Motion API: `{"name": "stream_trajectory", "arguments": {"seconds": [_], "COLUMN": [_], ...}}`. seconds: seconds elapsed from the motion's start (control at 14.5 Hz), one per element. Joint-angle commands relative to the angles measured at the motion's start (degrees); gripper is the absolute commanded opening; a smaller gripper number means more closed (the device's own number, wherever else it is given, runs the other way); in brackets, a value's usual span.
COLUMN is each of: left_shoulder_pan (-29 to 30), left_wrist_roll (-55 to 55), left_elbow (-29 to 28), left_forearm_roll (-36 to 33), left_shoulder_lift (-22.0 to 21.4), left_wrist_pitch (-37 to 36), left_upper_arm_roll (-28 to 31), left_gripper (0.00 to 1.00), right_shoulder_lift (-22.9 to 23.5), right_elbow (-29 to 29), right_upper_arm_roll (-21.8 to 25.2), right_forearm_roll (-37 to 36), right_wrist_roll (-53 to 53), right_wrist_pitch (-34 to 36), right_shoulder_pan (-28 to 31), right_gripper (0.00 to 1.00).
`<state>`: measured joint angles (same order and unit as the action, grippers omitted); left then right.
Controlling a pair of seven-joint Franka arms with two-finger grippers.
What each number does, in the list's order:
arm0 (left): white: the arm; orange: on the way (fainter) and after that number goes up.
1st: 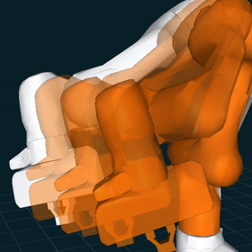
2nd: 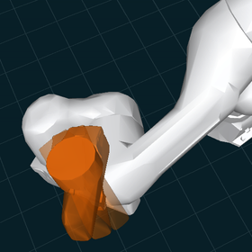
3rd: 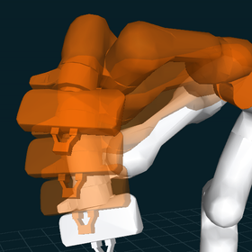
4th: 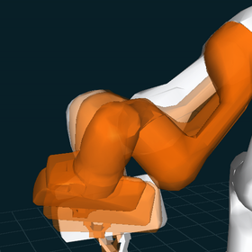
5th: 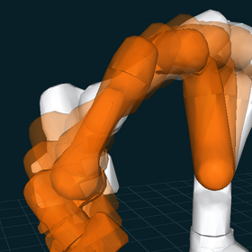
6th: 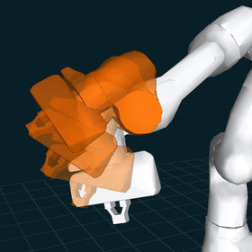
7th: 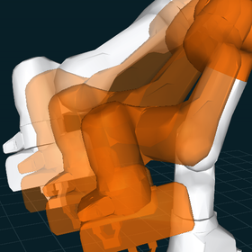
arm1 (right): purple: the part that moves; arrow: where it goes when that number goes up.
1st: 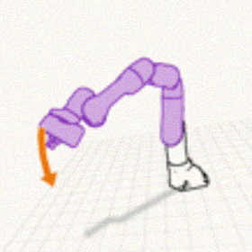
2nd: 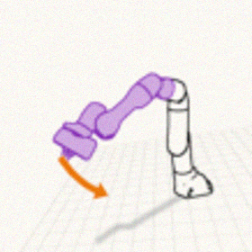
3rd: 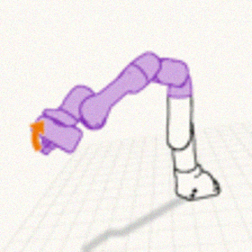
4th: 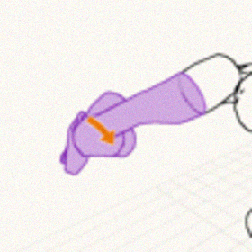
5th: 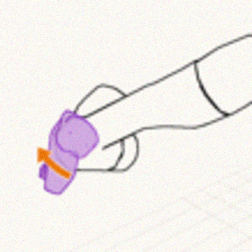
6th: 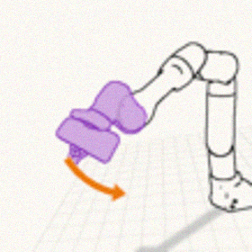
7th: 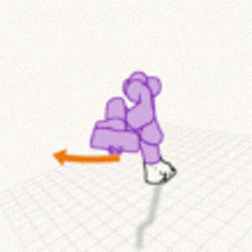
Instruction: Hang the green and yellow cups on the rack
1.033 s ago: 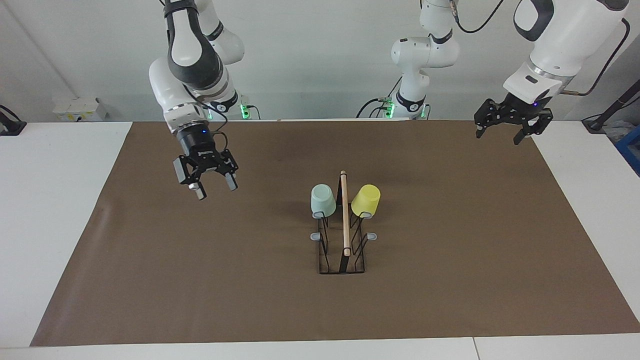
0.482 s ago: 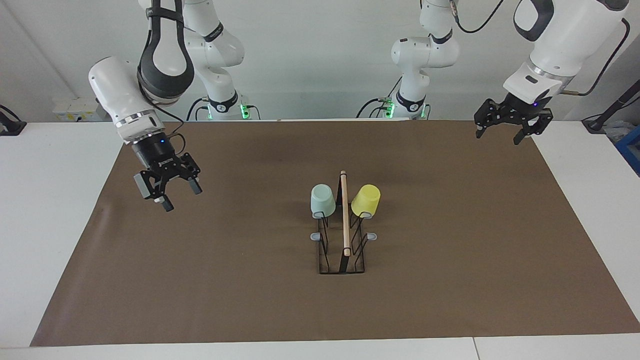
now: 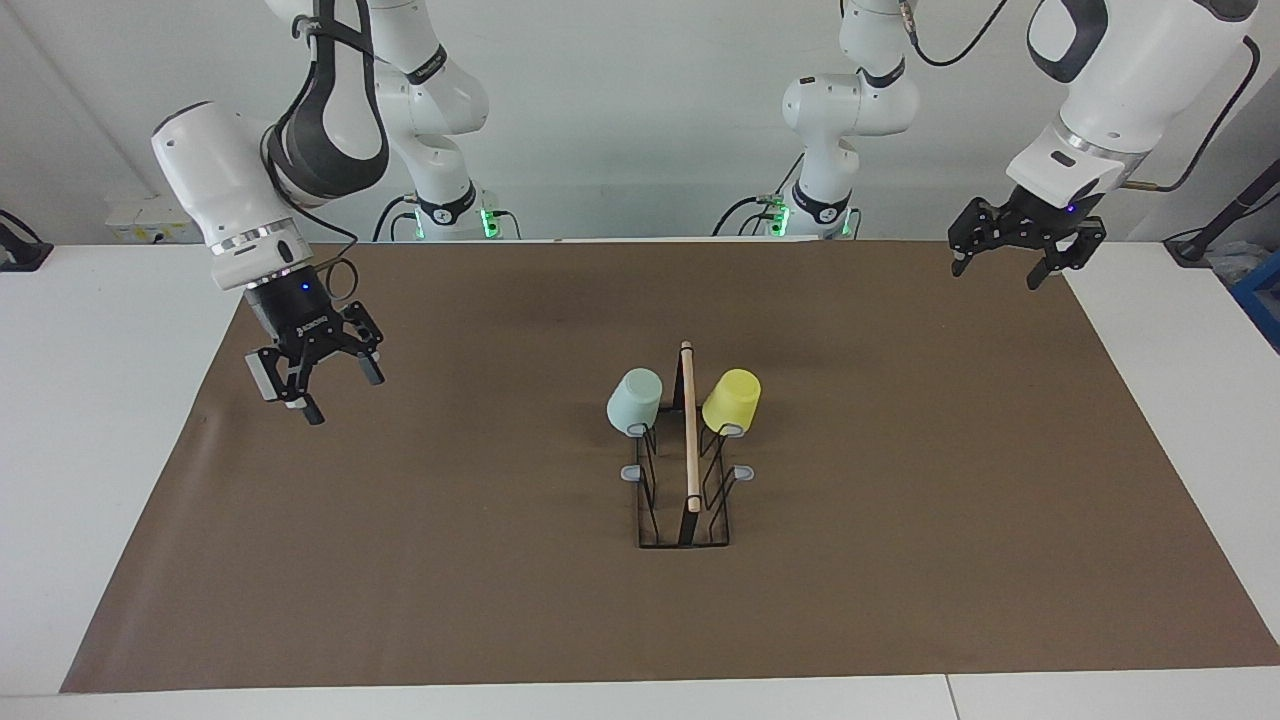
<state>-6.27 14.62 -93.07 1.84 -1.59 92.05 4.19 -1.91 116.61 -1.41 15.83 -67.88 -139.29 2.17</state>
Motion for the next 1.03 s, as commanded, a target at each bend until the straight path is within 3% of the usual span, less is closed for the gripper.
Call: {"name": "stream_trajectory", "arguments": {"seconds": [0.0,0.28,0.55,0.96], "left_shoulder_pan": [-0.06,-0.06,-0.06,-0.06], "left_wrist_roll": [-0.74,-0.74,-0.74,-0.74], "left_elbow": [0.61,0.61,0.61,0.61], "left_forearm_roll": [0.27,0.27,0.27,0.27], "left_shoulder_lift": [-0.43,-0.35,-0.35,-0.44], "left_wrist_pitch": [-1.17,-1.17,-1.17,-1.17], "left_upper_arm_roll": [0.03,0.03,0.03,0.03], "left_gripper": [1.0,1.0,1.0,1.0], "right_shoulder_lift": [-0.19,-1.95,-3.88,-2.57], "right_elbow": [-2.87,-3.31,-5.32,-20.7], "right_upper_arm_roll": [-0.87,-1.14,-1.23,-0.35], "right_forearm_roll": [-11.14,-22.4,-23.3,-15.84], "right_wrist_roll": [18.86,41.54,64.93,71.39], "right_wrist_pitch": [6.99,17.36,28.78,46.81], "right_shoulder_pan": [-0.76,-4.62,-8.75,-6.31], "right_gripper": [1.0,1.0,1.0,1.0]}}
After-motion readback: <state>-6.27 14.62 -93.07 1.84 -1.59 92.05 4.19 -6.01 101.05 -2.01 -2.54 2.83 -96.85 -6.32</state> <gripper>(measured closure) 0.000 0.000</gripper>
